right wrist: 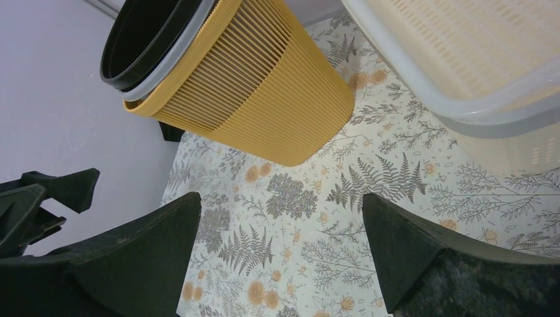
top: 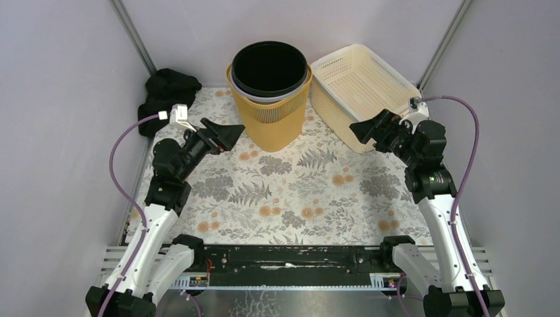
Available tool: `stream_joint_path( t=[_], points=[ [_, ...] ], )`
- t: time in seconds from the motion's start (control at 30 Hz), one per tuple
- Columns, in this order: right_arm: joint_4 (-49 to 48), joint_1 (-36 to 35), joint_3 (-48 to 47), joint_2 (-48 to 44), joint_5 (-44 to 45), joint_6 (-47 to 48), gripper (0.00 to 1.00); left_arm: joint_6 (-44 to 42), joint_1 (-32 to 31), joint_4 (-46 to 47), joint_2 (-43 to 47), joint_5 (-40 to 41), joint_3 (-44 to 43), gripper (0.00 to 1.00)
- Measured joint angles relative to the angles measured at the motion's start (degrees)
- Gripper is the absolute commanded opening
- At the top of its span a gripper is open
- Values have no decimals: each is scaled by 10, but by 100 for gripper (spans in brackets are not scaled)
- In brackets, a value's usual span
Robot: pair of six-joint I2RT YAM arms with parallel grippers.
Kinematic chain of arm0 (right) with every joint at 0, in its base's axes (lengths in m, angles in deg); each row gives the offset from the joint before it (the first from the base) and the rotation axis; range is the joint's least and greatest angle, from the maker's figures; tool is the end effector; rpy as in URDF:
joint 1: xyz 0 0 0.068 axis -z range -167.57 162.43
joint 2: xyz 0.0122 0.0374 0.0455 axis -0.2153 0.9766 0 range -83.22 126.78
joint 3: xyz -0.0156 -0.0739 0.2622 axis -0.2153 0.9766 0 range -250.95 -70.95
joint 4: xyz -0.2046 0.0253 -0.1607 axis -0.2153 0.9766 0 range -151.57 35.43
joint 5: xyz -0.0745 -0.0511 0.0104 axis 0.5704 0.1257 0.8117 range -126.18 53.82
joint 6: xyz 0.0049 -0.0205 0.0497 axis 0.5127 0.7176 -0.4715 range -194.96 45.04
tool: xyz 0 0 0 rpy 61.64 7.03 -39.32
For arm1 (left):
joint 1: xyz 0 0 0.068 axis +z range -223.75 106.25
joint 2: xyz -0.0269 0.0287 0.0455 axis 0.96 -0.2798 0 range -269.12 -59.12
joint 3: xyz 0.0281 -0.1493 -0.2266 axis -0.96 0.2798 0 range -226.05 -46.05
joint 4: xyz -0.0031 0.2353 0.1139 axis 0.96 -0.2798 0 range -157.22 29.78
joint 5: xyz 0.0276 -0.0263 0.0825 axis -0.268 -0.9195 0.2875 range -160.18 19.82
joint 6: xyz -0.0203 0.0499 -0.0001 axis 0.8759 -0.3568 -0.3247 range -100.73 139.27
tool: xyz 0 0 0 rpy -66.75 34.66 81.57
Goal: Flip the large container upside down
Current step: Move the container to the center of the board.
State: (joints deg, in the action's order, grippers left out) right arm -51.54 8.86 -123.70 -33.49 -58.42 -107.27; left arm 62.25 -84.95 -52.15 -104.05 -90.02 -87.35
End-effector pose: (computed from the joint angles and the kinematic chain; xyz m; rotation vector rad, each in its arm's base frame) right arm 0.1958 0.0257 0.3746 0.1374 1.7428 0.7913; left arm 0.1825 -0.0484 0.3527 -0.1434 1.5781 -1.0087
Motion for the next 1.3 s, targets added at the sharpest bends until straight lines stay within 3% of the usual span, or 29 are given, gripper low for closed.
stream_joint_path(
  t=[0.2,0.63,1.0,1.3],
  points=[
    [0,0,0,0,1,-9,99,4,0,-54,-35,0,-18,100],
    [-2,0,6,28,-10,-70,99,17,0,-51,-44,-25,-18,100],
    [-2,0,9,42,-21,-68,99,30,0,-50,-40,3,-5,100],
    [35,0,-29,110,-71,-40,99,35,0,-55,-94,-21,-12,100]
  ],
)
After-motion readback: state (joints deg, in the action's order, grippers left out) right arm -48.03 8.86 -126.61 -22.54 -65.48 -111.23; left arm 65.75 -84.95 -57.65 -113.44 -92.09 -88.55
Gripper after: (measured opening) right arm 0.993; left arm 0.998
